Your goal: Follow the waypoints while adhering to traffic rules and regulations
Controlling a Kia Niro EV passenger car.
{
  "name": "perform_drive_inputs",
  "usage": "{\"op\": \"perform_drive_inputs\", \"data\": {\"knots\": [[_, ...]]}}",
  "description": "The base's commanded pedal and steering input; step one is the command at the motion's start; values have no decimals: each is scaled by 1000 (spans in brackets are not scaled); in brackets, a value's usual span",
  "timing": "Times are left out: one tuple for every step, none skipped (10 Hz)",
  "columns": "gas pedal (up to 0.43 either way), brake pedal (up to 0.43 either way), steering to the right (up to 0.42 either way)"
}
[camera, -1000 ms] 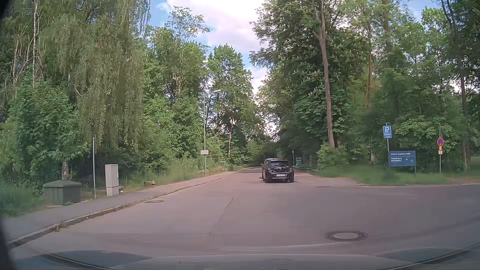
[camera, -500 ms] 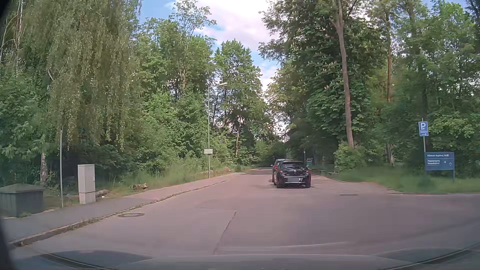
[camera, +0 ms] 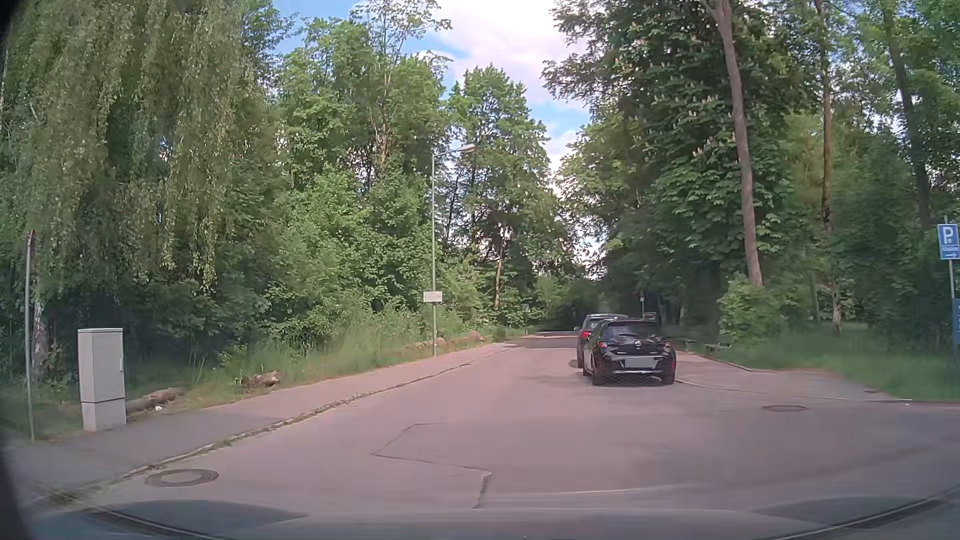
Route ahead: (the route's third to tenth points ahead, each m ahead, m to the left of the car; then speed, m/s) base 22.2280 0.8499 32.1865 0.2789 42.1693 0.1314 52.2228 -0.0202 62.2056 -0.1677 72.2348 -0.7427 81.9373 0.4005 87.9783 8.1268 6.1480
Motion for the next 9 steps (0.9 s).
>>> {"op": "perform_drive_inputs", "data": {"knots": [[59, 18, -67], [59, 18, -65], [59, 18, -63], [59, 18, -59], [59, 18, -49], [59, 18, -38], [59, 18, -30], [59, 18, -26], [59, 18, -20]]}}
